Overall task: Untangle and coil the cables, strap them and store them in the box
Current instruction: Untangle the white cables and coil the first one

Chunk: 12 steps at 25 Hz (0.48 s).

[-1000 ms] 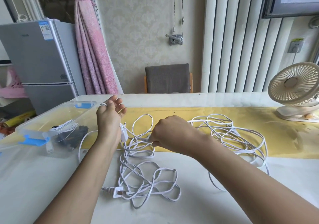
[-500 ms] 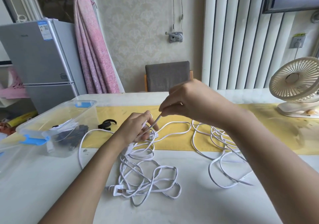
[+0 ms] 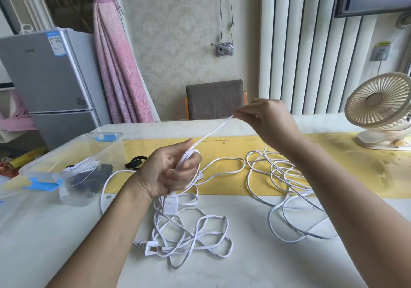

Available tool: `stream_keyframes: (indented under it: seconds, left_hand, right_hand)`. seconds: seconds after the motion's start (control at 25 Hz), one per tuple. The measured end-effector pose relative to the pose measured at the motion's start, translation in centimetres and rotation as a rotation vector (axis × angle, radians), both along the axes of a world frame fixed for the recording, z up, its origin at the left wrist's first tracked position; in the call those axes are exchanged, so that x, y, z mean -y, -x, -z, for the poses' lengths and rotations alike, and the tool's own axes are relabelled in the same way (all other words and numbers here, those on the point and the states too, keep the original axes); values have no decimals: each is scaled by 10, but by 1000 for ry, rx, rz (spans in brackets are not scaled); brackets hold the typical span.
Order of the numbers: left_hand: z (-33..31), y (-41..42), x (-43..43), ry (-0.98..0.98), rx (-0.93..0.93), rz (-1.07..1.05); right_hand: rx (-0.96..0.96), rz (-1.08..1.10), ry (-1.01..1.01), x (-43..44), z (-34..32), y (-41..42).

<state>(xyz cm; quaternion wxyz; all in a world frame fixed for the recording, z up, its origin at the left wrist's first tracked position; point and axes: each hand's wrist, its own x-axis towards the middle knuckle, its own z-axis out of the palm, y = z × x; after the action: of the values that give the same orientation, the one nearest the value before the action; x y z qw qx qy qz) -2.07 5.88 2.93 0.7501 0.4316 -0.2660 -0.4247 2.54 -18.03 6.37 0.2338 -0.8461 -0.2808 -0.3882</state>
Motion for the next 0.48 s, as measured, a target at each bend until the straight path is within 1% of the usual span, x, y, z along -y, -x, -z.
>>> stream_keyframes:
  seconds: [0.04, 0.12, 0.2, 0.24, 0.36, 0.48]
  left_hand:
    - [-1, 1, 1, 104, -33, 25]
    - [-5, 6, 3, 279, -79, 3]
    - [-10, 10, 4, 456, -133, -43]
    - [-12, 12, 4, 536, -165, -71]
    - [-12, 9, 3, 653, -229, -209]
    - [-3, -2, -4, 701, -244, -342]
  right_hand:
    - [-6, 2, -24, -1, 4, -3]
    - [-11, 6, -45, -7, 10, -5]
    - [-14, -23, -7, -19, 20, -3]
    - [-24, -33, 50, -26, 28, -2]
    - [-125, -35, 232, -46, 52, 5]
    - [-213, -49, 367, -57, 65, 10]
